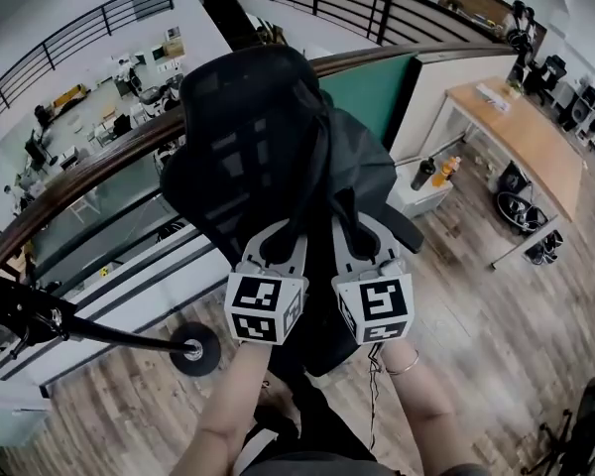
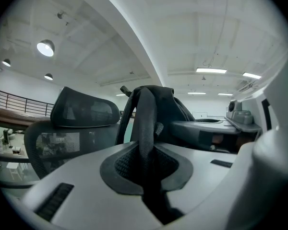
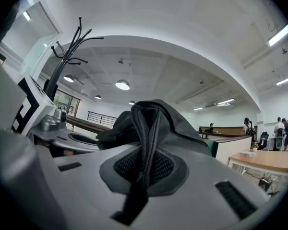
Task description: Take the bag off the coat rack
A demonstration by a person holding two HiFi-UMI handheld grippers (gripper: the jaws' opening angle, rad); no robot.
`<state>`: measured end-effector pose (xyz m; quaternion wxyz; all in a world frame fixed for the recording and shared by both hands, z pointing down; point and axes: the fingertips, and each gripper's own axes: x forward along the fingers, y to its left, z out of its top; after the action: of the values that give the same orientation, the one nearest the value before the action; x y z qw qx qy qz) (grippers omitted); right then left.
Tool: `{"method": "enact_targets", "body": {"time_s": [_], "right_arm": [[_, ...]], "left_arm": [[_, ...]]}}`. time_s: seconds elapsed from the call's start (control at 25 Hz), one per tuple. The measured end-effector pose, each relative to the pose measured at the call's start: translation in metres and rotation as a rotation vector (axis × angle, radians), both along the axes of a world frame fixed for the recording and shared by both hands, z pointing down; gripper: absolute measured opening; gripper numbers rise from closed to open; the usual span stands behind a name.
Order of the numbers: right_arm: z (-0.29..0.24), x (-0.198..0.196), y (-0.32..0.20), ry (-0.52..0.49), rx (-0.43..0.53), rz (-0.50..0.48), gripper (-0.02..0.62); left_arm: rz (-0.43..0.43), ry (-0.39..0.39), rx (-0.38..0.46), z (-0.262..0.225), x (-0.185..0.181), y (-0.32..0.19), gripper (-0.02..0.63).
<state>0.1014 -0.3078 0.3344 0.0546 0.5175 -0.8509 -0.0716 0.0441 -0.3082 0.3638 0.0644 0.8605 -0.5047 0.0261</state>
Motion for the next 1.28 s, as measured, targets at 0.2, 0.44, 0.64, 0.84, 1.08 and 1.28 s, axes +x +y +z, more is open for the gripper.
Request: {"method": "enact_targets", "body": {"time_s": [0.2, 0.44, 0.64, 0.84, 1.08, 1.28], "right_arm": [[0.032, 0.016, -0.024, -0.011, -0.060, 0.035, 0.014], [0.077, 0.031, -0.054, -0.023, -0.122, 0.085, 0.014], [0.113, 0.039, -0.080, -0.021, -0.171, 0.115, 0.014], [0.153, 0.041, -0.100, -0.026, -0.233, 0.147, 0.014], [0.194, 0.045, -0.122, -0.018, -0.277, 0.187, 0.014], [0.227, 0.042, -0.132, -0.024, -0.343, 0.221, 0.015]], "left_arm": [[0.012, -0.007, -0.045, 0.031, 0.016, -0.023, 0.051], [0.039, 0.004, -0.098, 0.076, 0.030, -0.051, 0.051], [0.060, 0.029, -0.138, 0.112, 0.036, -0.077, 0.051], [0.087, 0.051, -0.179, 0.152, 0.038, -0.098, 0.051], [0.120, 0.019, -0.204, 0.193, 0.042, -0.121, 0.051], [0.139, 0.002, -0.235, 0.224, 0.041, -0.133, 0.051]]}}
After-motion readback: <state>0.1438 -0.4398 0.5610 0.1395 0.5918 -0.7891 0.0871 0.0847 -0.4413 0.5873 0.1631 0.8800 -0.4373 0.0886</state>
